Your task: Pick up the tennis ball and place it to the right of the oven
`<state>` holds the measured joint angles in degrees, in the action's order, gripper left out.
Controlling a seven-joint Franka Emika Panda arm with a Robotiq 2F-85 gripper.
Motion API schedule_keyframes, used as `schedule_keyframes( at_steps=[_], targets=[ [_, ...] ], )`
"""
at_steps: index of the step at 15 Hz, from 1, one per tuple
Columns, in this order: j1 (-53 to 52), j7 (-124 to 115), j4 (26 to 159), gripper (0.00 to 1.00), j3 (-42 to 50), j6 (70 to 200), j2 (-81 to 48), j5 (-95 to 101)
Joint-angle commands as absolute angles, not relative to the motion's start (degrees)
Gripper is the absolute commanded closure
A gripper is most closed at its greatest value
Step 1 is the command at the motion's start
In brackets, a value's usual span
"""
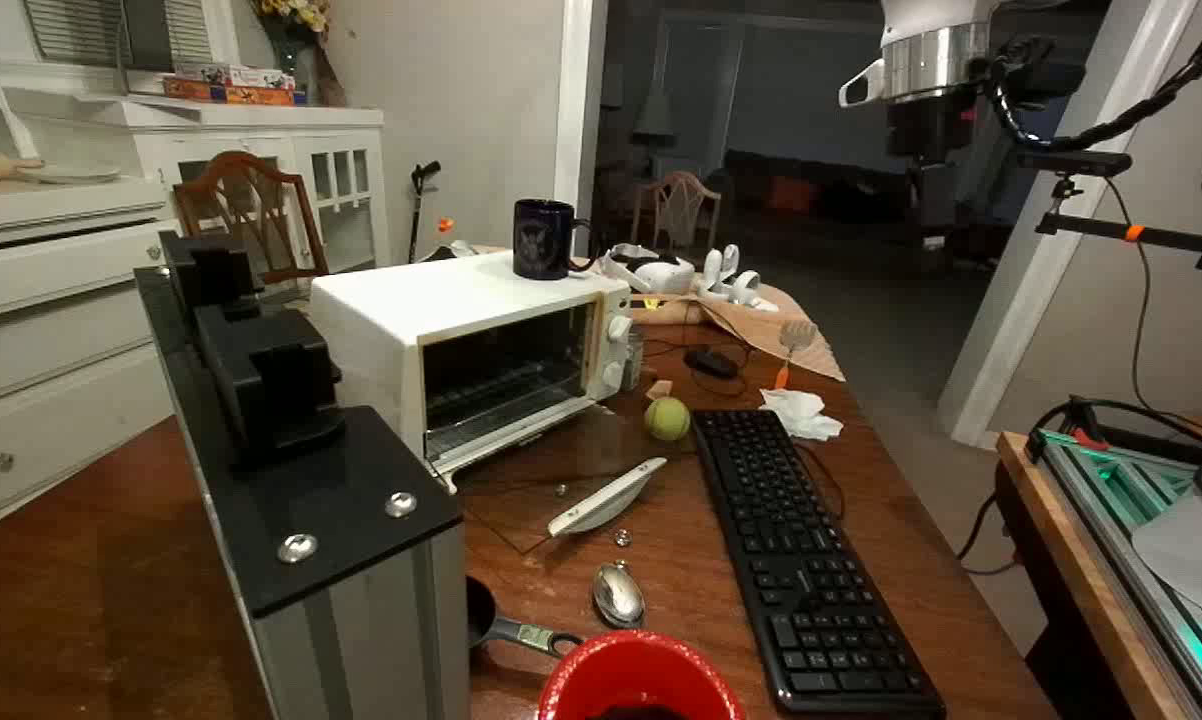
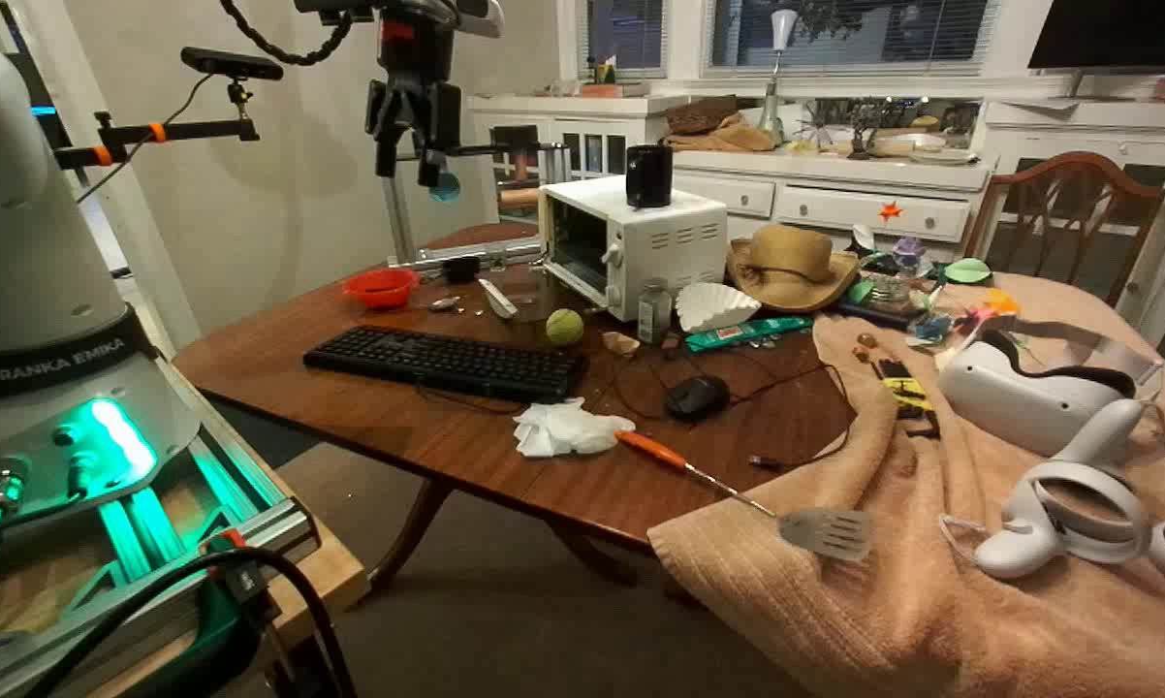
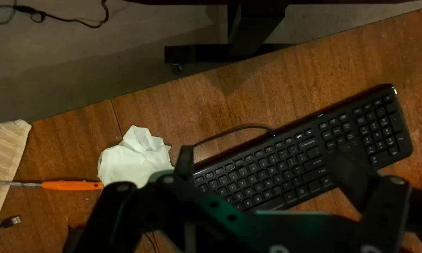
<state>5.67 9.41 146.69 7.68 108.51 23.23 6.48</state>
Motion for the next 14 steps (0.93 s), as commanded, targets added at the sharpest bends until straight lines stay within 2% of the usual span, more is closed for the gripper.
schedule_keyframes(
  at_steps=[1, 6, 14],
  targets=[
    [5.7, 9.4, 146.6, 0.0, 7.6, 108.4, 23.2, 6.4],
    [5.7, 9.4, 146.6, 0.0, 7.6, 108.4, 23.2, 6.4],
    [1.0, 18.2, 143.1, 0.0, 7.6, 125.5, 10.9, 0.2]
  ],
)
